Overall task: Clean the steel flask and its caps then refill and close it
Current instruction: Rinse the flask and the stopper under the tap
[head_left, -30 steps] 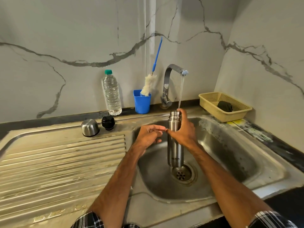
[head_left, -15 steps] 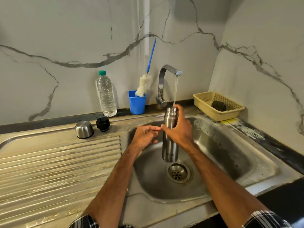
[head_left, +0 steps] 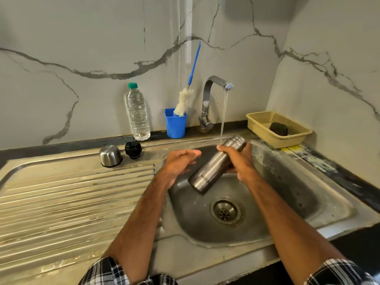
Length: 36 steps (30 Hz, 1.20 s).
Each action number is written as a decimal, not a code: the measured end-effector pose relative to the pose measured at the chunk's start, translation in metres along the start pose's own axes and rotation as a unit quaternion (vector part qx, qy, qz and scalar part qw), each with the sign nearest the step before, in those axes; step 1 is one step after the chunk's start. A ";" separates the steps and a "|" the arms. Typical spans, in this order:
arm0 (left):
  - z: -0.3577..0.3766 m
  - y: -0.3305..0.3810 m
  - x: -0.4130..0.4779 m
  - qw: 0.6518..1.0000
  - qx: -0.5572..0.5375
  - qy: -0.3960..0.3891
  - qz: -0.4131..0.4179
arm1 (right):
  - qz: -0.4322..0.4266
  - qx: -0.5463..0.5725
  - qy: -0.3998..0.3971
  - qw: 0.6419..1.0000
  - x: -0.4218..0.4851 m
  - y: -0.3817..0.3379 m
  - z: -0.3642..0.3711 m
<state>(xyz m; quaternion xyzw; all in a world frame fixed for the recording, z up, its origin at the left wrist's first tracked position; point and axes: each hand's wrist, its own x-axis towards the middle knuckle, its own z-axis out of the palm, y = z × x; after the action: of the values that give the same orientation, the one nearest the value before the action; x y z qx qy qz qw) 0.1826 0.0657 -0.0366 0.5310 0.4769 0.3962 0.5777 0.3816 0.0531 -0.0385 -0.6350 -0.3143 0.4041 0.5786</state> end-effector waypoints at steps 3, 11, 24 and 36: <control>-0.018 0.009 -0.001 0.993 -0.107 -0.033 0.019 | 0.139 0.135 -0.043 0.980 0.000 -0.002 -0.009; -0.015 0.008 -0.004 0.979 -0.182 -0.079 0.047 | 0.270 0.297 -0.093 0.911 -0.007 -0.008 -0.002; 0.037 0.012 -0.004 0.985 0.064 -0.010 0.162 | 0.305 0.336 -0.087 0.887 -0.008 0.000 0.009; 0.019 0.025 0.006 0.958 -0.059 0.133 0.246 | 0.230 -0.022 -0.362 0.903 -0.023 0.002 0.008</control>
<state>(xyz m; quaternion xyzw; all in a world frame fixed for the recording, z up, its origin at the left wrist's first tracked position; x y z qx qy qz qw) 0.2035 0.0699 -0.0125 0.5397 0.3798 0.6201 0.4242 0.3641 0.0369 -0.0367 -0.5117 -0.3563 0.7212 0.3018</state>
